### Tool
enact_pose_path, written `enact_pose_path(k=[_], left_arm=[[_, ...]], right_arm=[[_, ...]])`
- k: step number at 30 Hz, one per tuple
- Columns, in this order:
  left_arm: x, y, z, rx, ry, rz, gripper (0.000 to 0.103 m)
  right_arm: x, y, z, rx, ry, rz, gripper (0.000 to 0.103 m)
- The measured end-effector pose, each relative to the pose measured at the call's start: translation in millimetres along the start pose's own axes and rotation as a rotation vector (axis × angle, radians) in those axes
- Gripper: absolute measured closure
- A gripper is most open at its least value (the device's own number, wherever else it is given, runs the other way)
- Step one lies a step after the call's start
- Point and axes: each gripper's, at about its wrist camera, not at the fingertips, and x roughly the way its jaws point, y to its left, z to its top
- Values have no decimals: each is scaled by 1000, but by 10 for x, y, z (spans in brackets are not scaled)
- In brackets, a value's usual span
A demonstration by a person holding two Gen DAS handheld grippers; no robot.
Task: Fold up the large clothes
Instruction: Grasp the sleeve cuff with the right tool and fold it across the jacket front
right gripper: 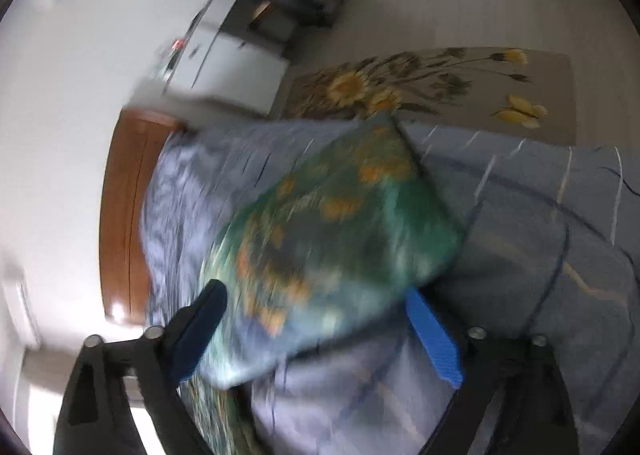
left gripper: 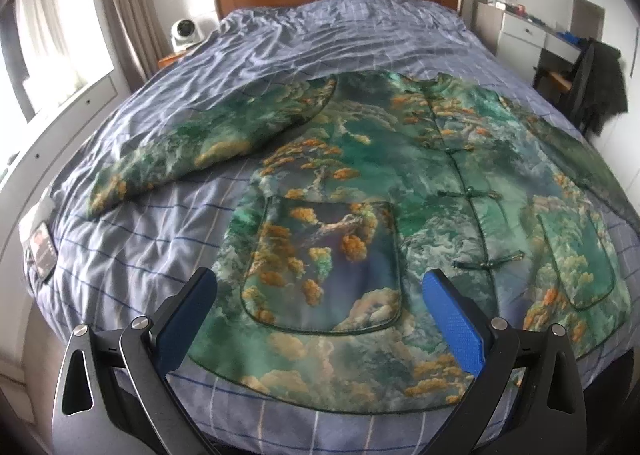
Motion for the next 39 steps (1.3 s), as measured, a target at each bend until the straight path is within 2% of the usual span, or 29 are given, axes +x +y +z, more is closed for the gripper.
enact_pose_path(k=[1, 2, 3, 4, 5, 7, 9, 10, 12, 15, 17, 21, 24, 25, 27, 28, 29, 31, 34, 39], left_arm=[[16, 24, -20, -7, 8, 7, 1], [32, 44, -38, -11, 15, 13, 1], [47, 66, -59, -17, 22, 19, 1], [62, 93, -85, -23, 27, 26, 1], [73, 110, -107, -26, 29, 31, 1], [118, 141, -146, -32, 36, 39, 1], [179, 146, -162, -37, 50, 36, 1], [217, 135, -160, -39, 58, 28, 1], [248, 98, -144, -40, 57, 17, 1], [243, 12, -126, -32, 39, -9, 1], [227, -22, -135, -25, 36, -24, 1], [221, -21, -184, -10, 40, -17, 1], [234, 38, -230, -25, 50, -9, 1], [241, 65, -252, -34, 53, -5, 1], [252, 96, -282, -45, 56, 2, 1], [266, 107, -302, -51, 60, 4, 1], [280, 109, -318, -53, 65, 6, 1], [318, 105, -349, -56, 78, 7, 1], [371, 65, -377, -51, 97, 0, 1], [371, -27, -381, -17, 94, -2, 1]], right_arm=[[40, 4, 43, 7, -19, -23, 39], [88, 18, 87, 10, -39, -53, 70], [114, 54, 117, 1, -61, -94, 87], [93, 142, 124, -33, -93, -120, 91], [40, 261, 119, -82, -124, -123, 92], [-150, 740, -26, -292, -211, -100, 93], [-429, 1434, -447, -630, -293, -53, 93], [-517, 1632, -631, -730, -311, -32, 93], [-739, 2101, -1213, -976, -338, 43, 93], [-882, 2460, -1946, -1186, -322, 133, 93], [-837, 2581, -2417, -1289, -274, 164, 93], [-517, 2533, -3237, -1465, -176, 141, 93], [-149, 2350, -3734, -1553, -40, 65, 87], [-48, 2302, -3821, -1569, 5, 30, 81], [120, 2171, -3965, -1558, 111, -54, 59], [147, 2126, -3993, -1532, 140, -96, 35], [116, 2045, -4006, -1508, 147, -126, 19], [9, 2035, -4002, -1479, 137, -138, 18], [-191, 2087, -4105, -1515, 61, -177, 18], [-443, 2229, -3976, -1538, -29, -240, 18]])
